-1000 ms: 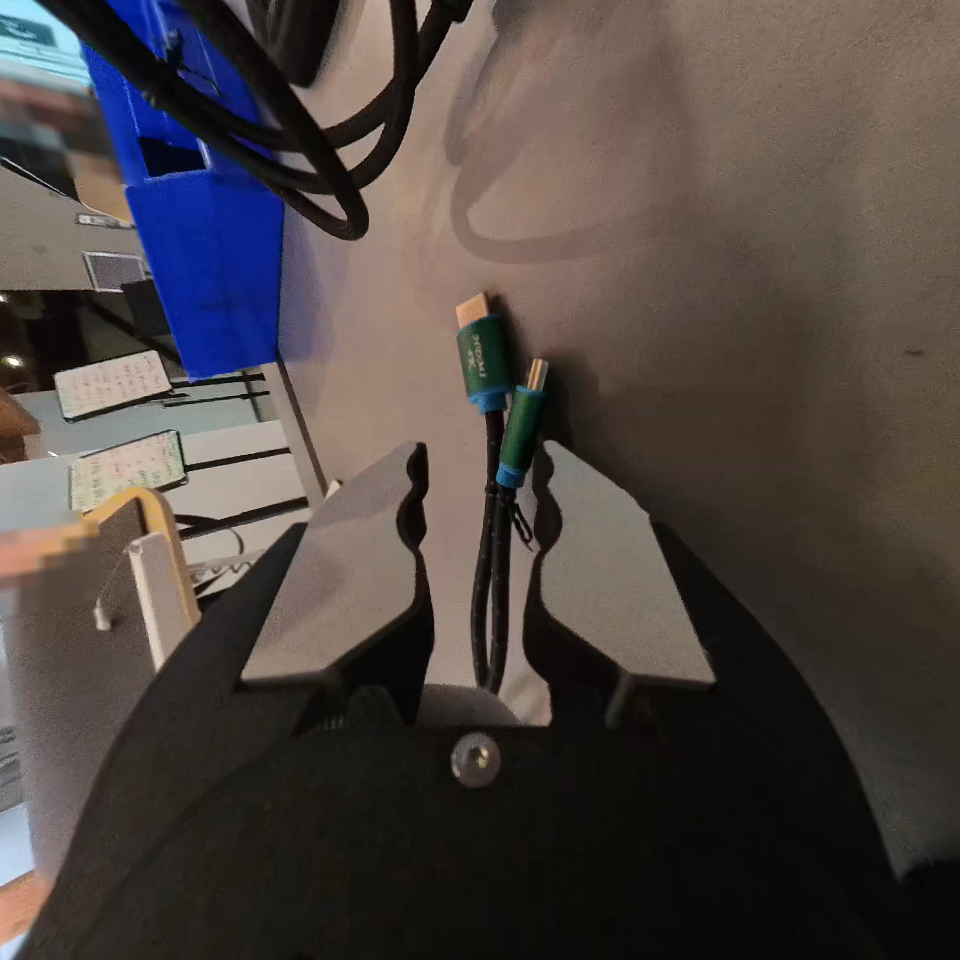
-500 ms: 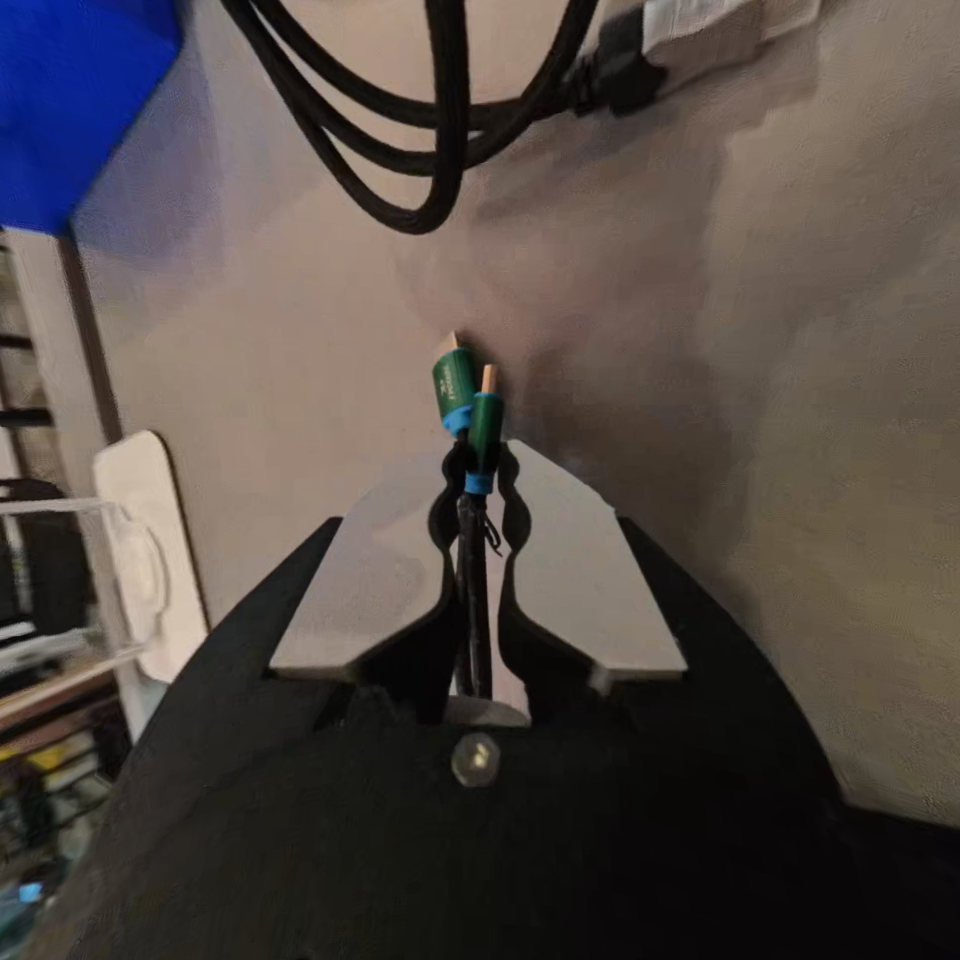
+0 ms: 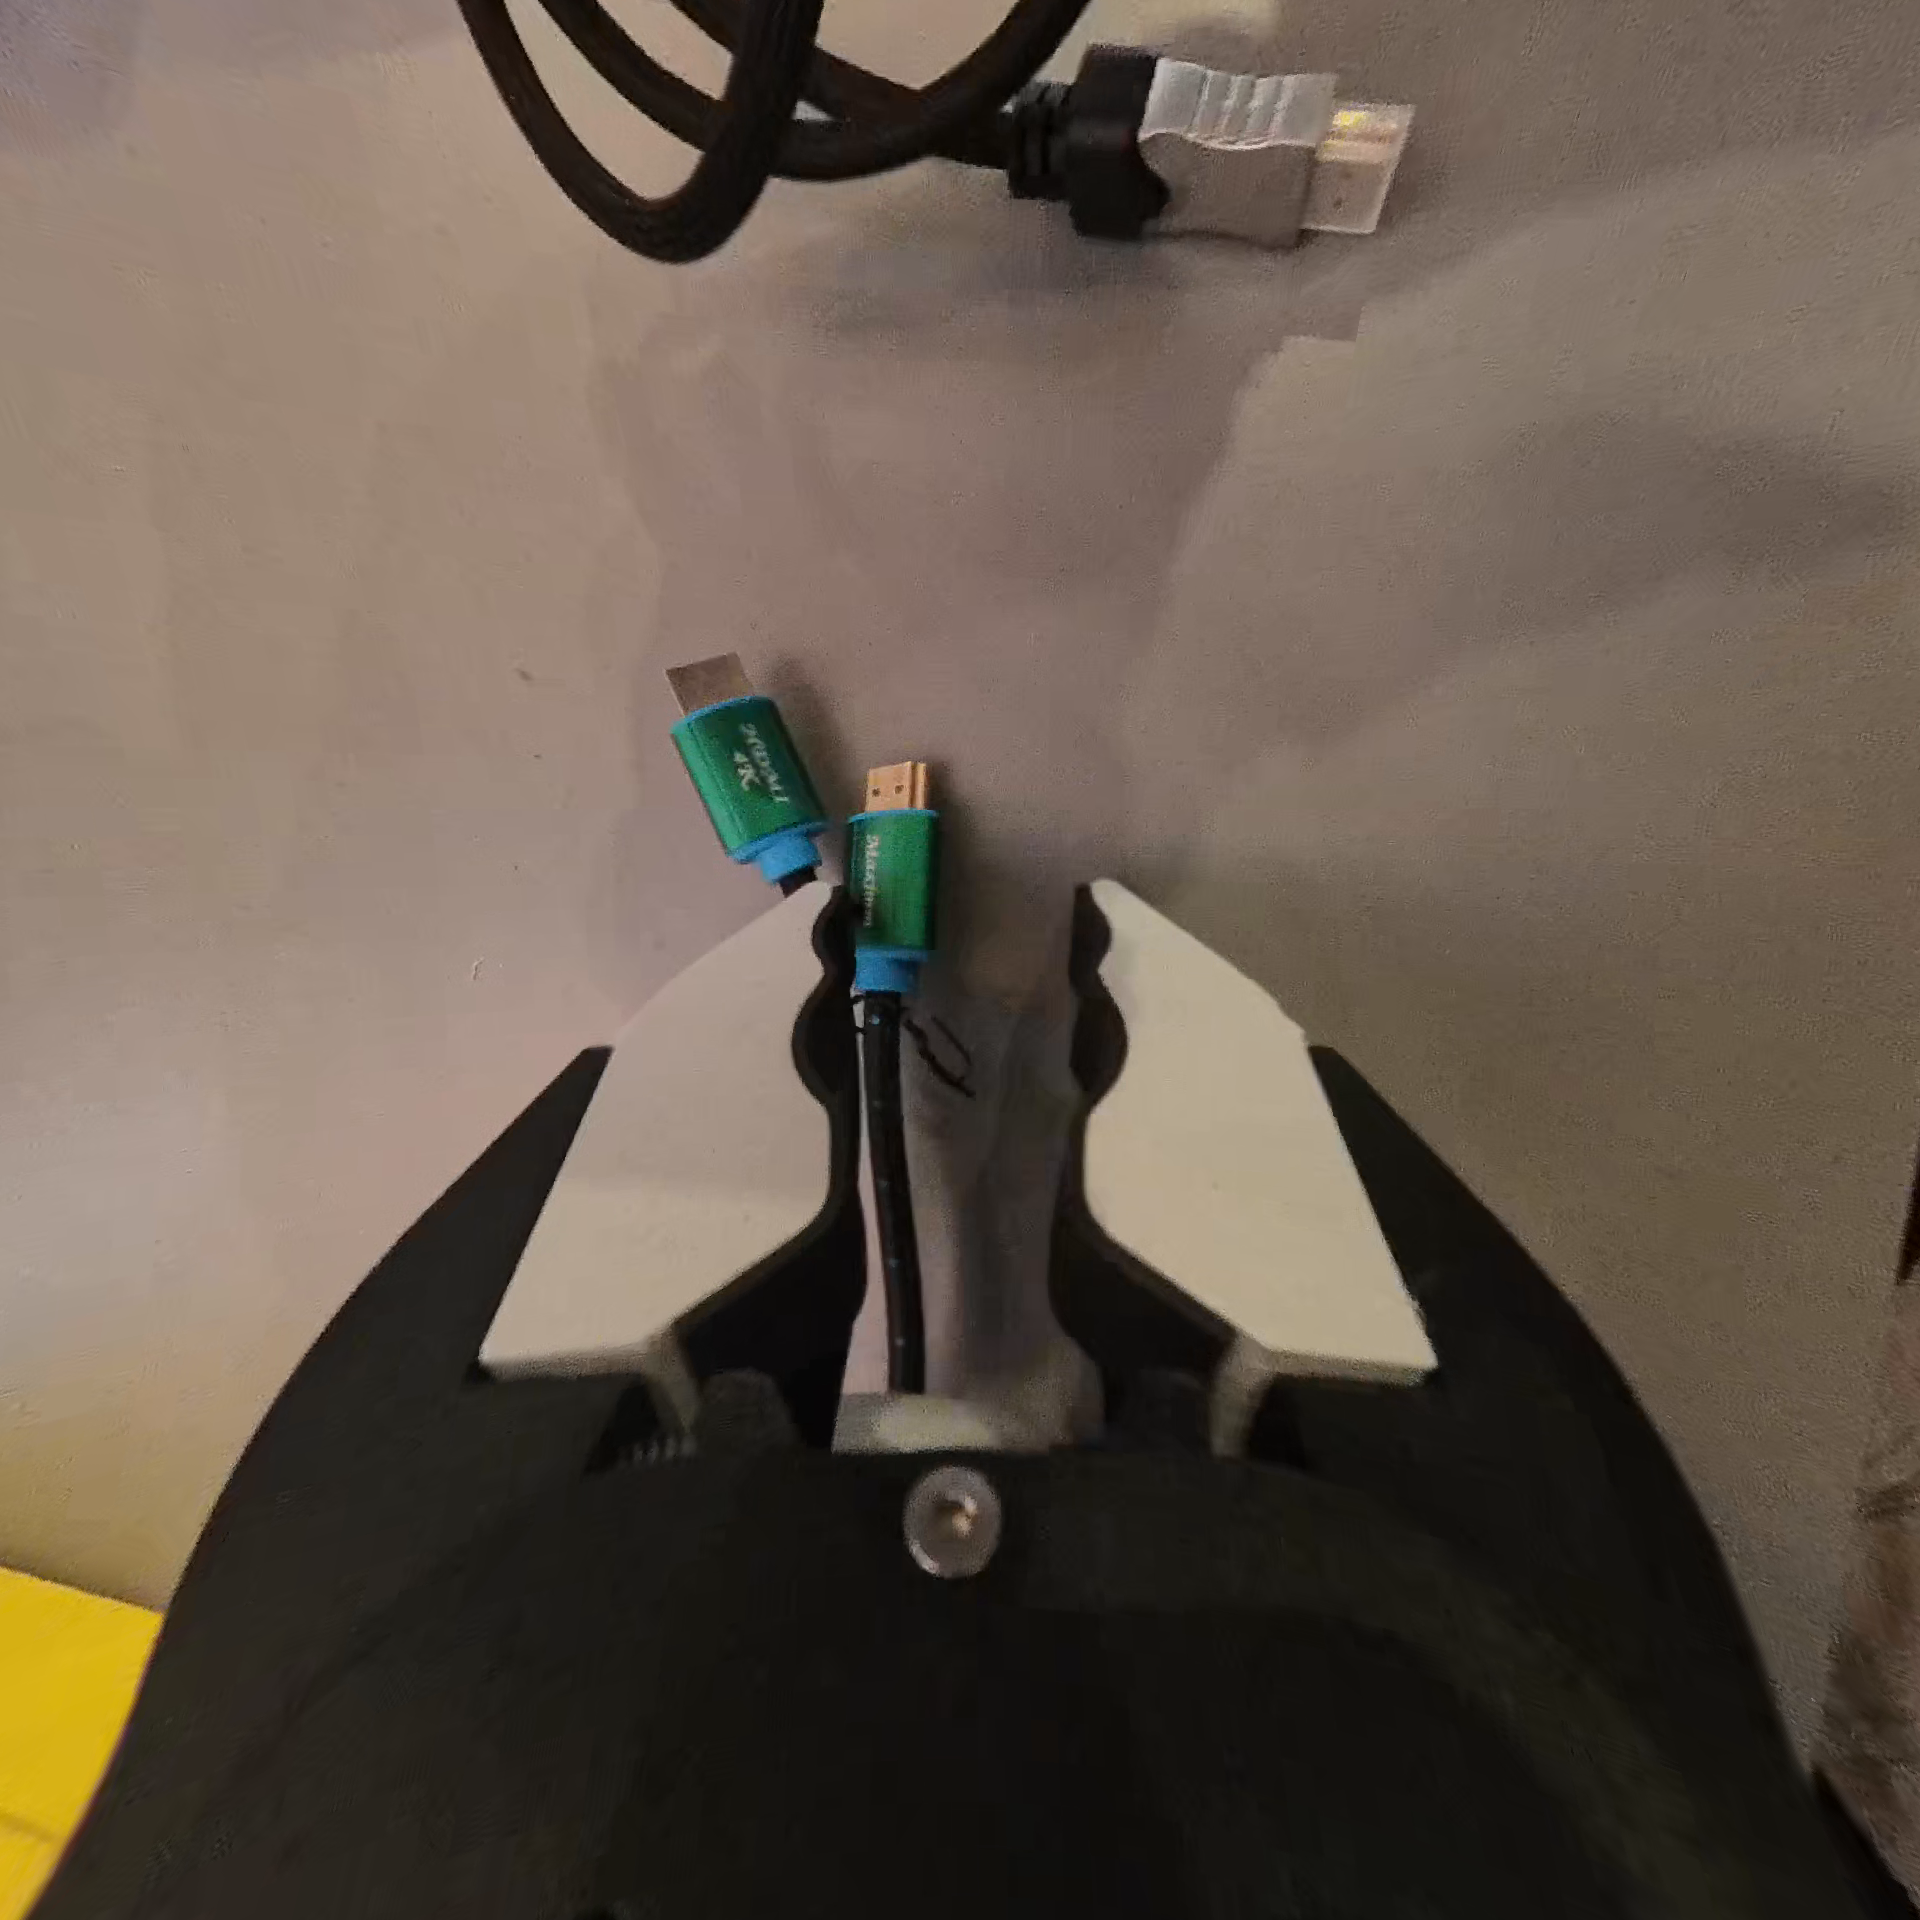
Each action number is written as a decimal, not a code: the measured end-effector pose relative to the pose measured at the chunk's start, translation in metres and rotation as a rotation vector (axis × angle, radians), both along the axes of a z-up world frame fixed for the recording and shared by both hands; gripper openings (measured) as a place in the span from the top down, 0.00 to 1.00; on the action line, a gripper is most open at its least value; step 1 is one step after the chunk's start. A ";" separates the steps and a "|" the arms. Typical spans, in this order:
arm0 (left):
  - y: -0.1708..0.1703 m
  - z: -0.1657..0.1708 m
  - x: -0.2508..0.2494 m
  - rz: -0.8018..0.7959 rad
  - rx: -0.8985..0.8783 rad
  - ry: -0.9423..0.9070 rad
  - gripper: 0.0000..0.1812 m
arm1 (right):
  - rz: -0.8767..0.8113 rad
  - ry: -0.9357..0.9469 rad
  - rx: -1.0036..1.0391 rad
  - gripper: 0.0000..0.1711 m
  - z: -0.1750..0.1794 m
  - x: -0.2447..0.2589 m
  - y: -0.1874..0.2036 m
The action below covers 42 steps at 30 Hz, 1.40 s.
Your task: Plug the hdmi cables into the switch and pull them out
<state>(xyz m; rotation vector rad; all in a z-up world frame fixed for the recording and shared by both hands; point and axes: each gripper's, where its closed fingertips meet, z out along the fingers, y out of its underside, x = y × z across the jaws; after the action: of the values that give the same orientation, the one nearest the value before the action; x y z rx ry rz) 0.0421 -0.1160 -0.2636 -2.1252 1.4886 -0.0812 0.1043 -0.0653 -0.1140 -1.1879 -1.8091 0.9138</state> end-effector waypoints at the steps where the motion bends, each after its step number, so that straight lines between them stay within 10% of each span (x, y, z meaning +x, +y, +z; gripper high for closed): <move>1: -0.002 0.003 0.001 -0.008 0.004 -0.014 0.78 | -0.001 0.001 0.001 0.79 0.001 0.000 0.000; 12: 0.040 0.023 0.007 0.076 0.333 0.059 0.91 | 0.004 0.008 0.009 0.79 0.003 -0.001 -0.002; 42: 0.055 -0.005 -0.002 0.203 0.049 -0.076 0.89 | 0.010 0.049 0.015 0.78 0.016 0.002 -0.004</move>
<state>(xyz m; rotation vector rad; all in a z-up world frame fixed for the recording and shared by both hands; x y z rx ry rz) 0.0404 -0.0609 -0.2684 -2.1954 1.2136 -0.0497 0.1068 -0.0696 -0.0981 -1.1387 -1.7814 0.9258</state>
